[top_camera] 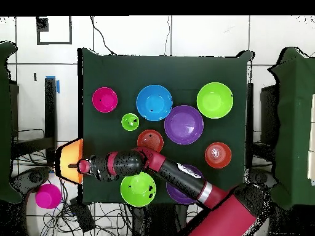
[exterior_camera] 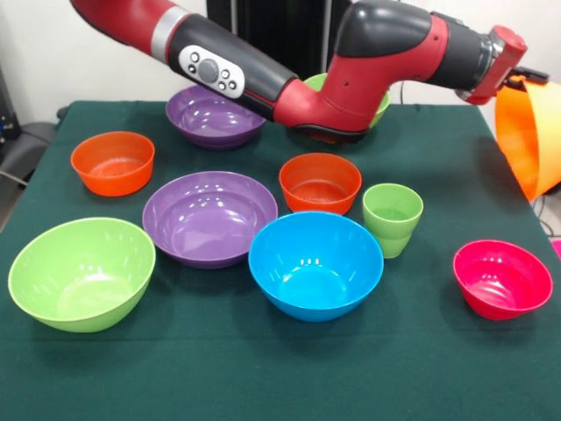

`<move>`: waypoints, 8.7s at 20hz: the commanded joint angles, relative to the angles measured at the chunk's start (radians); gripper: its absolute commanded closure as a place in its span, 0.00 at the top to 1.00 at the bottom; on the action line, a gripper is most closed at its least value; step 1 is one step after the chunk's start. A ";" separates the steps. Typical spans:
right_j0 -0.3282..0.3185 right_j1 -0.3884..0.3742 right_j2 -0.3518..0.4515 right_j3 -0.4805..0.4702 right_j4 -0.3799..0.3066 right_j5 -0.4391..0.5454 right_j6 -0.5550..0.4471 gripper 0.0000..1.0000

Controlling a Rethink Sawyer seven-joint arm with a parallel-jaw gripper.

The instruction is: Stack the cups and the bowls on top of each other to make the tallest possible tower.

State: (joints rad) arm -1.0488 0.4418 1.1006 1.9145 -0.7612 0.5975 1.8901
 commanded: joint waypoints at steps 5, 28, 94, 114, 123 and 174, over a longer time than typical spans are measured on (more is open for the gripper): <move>-0.010 -0.074 -0.055 -0.199 0.069 0.228 -0.379 0.00; -0.015 -0.035 -0.078 -0.311 0.186 0.343 -0.575 0.00; 0.023 -0.157 -0.060 -0.454 0.185 0.578 -0.757 1.00; 0.148 -0.210 -0.040 -0.705 0.218 0.721 -0.907 1.00; 0.125 -0.304 -0.062 -0.652 0.152 0.572 -0.804 1.00; 0.142 -0.662 -0.177 -0.444 -0.065 0.396 -0.722 1.00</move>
State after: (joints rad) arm -0.9307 -0.0885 1.0543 1.5096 -0.6265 1.1815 1.2253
